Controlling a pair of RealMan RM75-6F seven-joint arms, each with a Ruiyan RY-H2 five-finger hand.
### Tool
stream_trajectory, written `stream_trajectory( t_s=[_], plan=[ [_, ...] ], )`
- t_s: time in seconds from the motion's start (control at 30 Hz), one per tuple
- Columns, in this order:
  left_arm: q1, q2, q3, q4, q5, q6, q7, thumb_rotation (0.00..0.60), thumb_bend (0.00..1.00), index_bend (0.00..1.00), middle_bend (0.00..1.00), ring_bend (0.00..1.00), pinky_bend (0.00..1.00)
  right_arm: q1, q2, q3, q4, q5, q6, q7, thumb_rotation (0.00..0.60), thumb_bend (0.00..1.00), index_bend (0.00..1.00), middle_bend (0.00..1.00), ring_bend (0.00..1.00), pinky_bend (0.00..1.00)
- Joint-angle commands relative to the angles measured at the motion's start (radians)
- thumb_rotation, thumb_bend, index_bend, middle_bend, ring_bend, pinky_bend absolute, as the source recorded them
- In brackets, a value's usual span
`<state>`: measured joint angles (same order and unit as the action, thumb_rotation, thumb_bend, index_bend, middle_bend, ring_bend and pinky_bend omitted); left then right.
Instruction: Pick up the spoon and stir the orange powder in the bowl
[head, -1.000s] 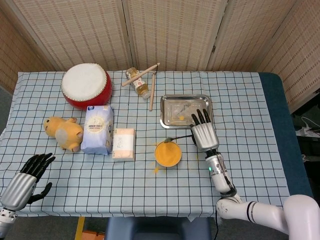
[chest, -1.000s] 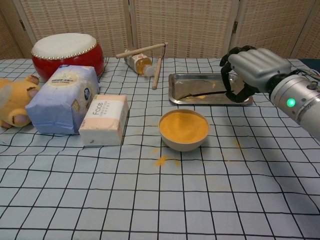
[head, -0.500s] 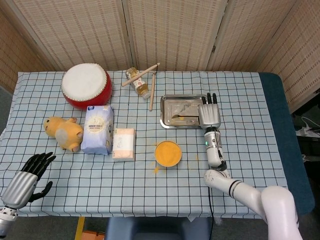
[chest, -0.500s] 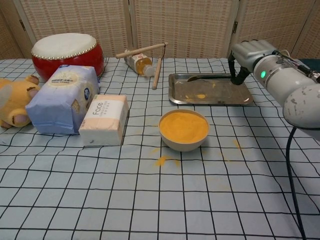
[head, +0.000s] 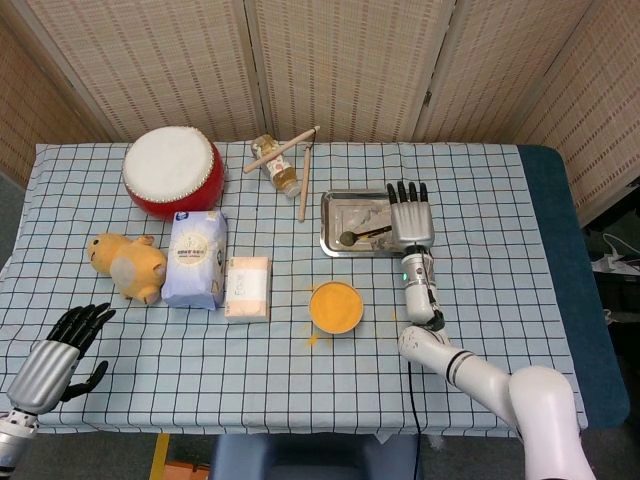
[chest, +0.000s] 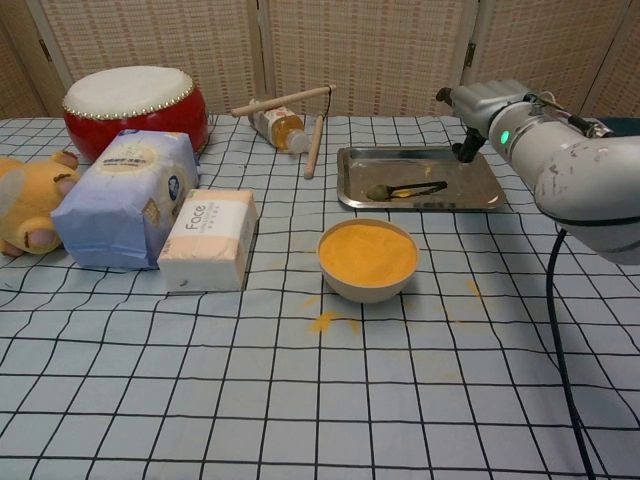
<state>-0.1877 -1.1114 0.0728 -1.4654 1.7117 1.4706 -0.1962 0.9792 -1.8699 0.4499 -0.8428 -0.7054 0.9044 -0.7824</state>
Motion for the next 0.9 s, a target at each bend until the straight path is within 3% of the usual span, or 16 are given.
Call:
stream_trajectory(
  t_s=[0.03, 0.13, 0.2, 0.27, 0.37, 0.47, 0.57, 0.67, 0.77, 0.9],
  plan=[
    [0.002, 0.000, 0.000, 0.001, 0.000, 0.005, -0.001, 0.600, 0.45, 0.00, 0.00, 0.00, 0.07, -0.084, 0.114, -0.018, -0.220, -0.039, 0.095, 0.036, 0.600, 0.43, 0.00, 0.01, 0.00, 0.00],
    [0.006, 0.000, -0.002, 0.004, -0.005, 0.010, -0.006, 0.600, 0.45, 0.00, 0.00, 0.00, 0.07, -0.211, 0.256, -0.095, -0.504, -0.157, 0.241, 0.069, 0.600, 0.41, 0.00, 0.00, 0.00, 0.00],
    [0.007, 0.001, -0.005, 0.003, -0.010, 0.012, -0.007, 0.600, 0.44, 0.00, 0.00, 0.00, 0.07, -0.308, 0.357, -0.173, -0.686, -0.275, 0.356, 0.096, 0.600, 0.39, 0.00, 0.00, 0.00, 0.00],
    [0.010, 0.001, -0.007, 0.001, -0.017, 0.012, 0.000, 0.600, 0.44, 0.00, 0.00, 0.00, 0.07, -0.401, 0.443, -0.264, -0.816, -0.393, 0.452, 0.132, 0.600, 0.39, 0.00, 0.00, 0.00, 0.00],
    [0.014, -0.003, -0.013, -0.003, -0.028, 0.015, 0.016, 0.600, 0.44, 0.00, 0.00, 0.00, 0.07, -0.518, 0.534, -0.385, -0.920, -0.535, 0.562, 0.187, 0.600, 0.38, 0.00, 0.00, 0.00, 0.00],
    [0.022, -0.010, -0.021, -0.011, -0.044, 0.021, 0.044, 0.600, 0.44, 0.00, 0.00, 0.00, 0.08, -0.615, 0.576, -0.480, -0.924, -0.653, 0.658, 0.240, 0.600, 0.34, 0.00, 0.00, 0.00, 0.00],
    [0.024, -0.014, -0.024, -0.014, -0.048, 0.024, 0.059, 0.600, 0.44, 0.00, 0.00, 0.00, 0.08, -0.645, 0.578, -0.504, -0.905, -0.691, 0.690, 0.256, 0.600, 0.31, 0.00, 0.00, 0.00, 0.00],
    [0.027, -0.033, -0.034, -0.006, -0.045, 0.039, 0.086, 0.600, 0.45, 0.00, 0.00, 0.00, 0.07, -0.757, 0.555, -0.560, -0.808, -0.728, 0.794, 0.307, 0.600, 0.31, 0.00, 0.00, 0.00, 0.00],
    [0.029, -0.049, -0.036, 0.002, -0.042, 0.046, 0.096, 0.600, 0.45, 0.00, 0.00, 0.00, 0.09, -0.806, 0.542, -0.571, -0.709, -0.750, 0.813, 0.444, 0.600, 0.31, 0.00, 0.00, 0.00, 0.00],
    [0.027, -0.050, -0.035, -0.002, -0.043, 0.037, 0.108, 0.600, 0.45, 0.00, 0.00, 0.00, 0.09, -0.832, 0.570, -0.537, -0.705, -0.748, 0.829, 0.530, 0.600, 0.31, 0.00, 0.00, 0.00, 0.00]
  ],
)
